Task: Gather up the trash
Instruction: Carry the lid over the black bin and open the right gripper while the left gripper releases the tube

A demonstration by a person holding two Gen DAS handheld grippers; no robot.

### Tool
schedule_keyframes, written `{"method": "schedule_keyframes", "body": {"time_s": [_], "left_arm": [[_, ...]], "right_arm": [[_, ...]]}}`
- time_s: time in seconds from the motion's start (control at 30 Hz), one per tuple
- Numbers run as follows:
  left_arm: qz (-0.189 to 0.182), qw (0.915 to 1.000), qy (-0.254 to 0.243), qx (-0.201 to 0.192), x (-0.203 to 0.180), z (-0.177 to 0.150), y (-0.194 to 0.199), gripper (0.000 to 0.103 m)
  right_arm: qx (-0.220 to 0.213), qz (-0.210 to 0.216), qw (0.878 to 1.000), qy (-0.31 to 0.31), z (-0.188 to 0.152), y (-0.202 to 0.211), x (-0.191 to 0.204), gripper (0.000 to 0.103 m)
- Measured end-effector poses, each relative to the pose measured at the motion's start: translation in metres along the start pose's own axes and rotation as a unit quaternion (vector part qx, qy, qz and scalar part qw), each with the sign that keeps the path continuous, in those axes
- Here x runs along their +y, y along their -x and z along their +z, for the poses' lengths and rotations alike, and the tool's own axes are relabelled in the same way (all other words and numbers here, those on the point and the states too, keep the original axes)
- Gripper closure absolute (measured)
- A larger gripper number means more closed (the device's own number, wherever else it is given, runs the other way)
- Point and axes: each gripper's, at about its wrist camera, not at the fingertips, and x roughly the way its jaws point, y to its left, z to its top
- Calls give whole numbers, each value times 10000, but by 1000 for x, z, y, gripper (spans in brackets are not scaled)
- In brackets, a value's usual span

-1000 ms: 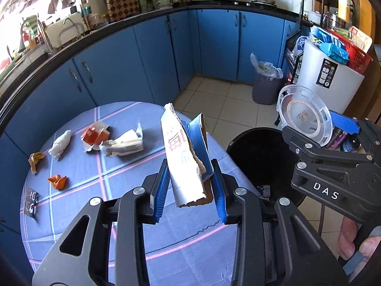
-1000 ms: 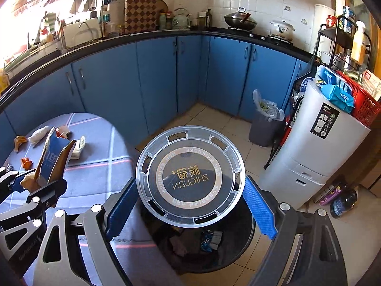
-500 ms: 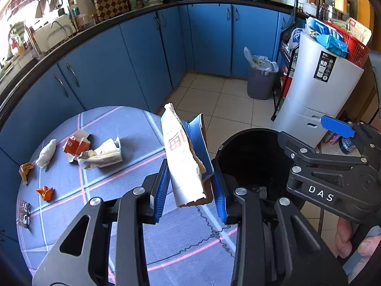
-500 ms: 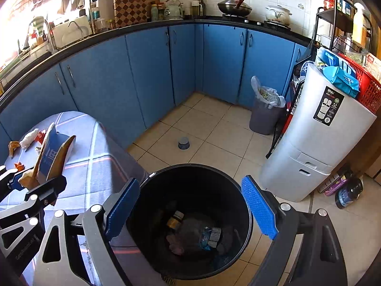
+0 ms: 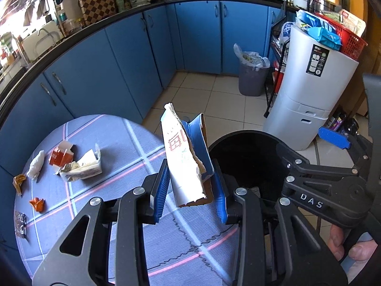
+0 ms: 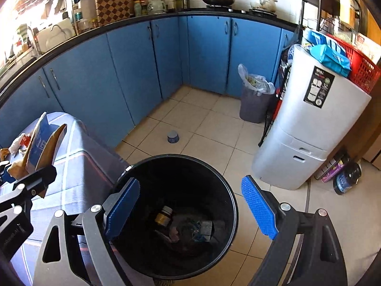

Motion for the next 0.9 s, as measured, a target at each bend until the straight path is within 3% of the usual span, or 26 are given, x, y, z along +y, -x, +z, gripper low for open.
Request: {"method": "schedule_keyframes", "body": {"time_s": [0.43,0.5,0.9], "left_arm": [[-273,9990,-247,-235,-30,30,5,64],[-263,9990,-176,-307,-29,31,6,38],[-126,9994,4,-324,-9,20,14,38]], "right_arm": [[79,-48,9997,-212,-5,-5,-22,18],[79,-49,9997,-228,-5,-5,-23,18],[83,110,9999,-83,-5,2,-4,18]]}}
